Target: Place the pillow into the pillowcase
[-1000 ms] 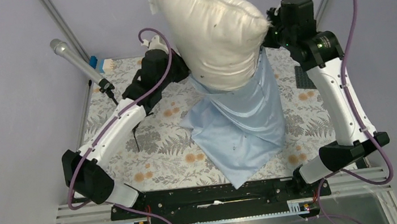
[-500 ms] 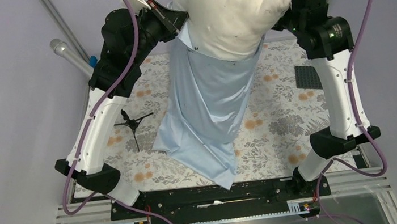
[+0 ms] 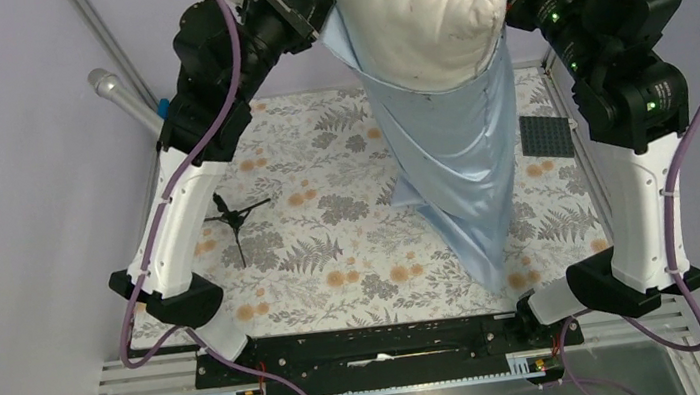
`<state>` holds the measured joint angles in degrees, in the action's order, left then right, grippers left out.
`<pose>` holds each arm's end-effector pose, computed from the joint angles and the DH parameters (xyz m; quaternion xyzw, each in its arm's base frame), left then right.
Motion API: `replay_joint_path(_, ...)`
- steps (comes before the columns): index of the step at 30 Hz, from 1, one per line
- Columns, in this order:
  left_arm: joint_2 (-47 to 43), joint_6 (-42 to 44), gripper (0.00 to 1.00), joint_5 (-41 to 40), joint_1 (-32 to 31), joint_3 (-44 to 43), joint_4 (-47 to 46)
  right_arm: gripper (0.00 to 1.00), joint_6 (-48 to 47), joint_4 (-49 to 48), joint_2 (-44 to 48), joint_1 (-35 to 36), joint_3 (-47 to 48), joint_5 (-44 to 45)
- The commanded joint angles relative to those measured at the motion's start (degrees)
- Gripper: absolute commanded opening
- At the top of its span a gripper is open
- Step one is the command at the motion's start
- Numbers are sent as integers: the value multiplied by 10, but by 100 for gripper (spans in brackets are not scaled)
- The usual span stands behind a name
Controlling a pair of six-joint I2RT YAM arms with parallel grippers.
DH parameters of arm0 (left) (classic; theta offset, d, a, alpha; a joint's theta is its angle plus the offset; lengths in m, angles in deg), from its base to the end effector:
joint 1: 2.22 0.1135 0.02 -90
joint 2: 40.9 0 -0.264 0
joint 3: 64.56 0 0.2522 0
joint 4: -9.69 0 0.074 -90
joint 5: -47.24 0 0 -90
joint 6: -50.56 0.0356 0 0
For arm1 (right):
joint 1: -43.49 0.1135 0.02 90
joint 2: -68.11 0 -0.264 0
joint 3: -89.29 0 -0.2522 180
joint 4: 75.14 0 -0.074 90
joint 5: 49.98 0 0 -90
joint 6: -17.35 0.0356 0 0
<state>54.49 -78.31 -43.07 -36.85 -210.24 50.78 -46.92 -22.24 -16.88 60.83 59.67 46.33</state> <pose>0.2586 -0.1783 0.5879 -0.0260 0.6476 -0.4542 0.6112 0.2004 0.0585 0.6294 0.0885 0.6202 0.2538 0.7369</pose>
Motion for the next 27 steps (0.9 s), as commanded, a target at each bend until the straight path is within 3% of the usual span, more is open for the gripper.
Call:
replay_joint_path(1,-15,-8,0,-50,11,-77,-134,0,21,-85,16,1,-47,-19)
replay_joint_path(9,12,-39,0,29,4,-22,-118,0,-39,-44,-37,0,157,55)
replay_joint_path(13,0,-13,0,-2,3,-10,-79,0,-32,-48,-20,1,92,45)
replay_joint_path(15,-29,-17,0,-17,21,50,-83,0,-22,-54,6,1,15,21)
replay_joint_path(19,-38,-63,0,49,87,89,-74,0,-23,-80,41,1,-95,19)
replay_joint_path(24,-24,-70,0,60,124,46,-79,0,-36,-53,5,0,5,33)
replay_joint_path(27,-31,-81,0,83,127,61,-149,0,-42,-68,-14,1,102,45)
